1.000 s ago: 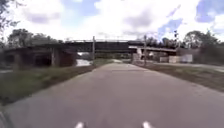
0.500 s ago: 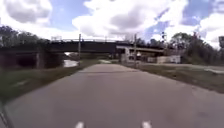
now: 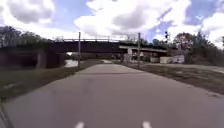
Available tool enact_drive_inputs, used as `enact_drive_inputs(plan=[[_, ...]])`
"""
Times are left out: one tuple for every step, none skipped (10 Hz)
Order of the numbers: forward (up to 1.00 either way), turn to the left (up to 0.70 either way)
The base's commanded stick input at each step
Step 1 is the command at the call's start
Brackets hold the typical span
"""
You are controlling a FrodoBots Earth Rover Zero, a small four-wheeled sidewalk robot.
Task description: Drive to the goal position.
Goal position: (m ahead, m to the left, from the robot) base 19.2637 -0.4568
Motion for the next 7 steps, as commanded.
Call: enact_drive_inputs(plan=[[1.00,0.23],[1.00,0.00],[1.00,0.00],[1.00,0.00],[1.00,0.00],[1.00,0.00],[1.00,0.00]])
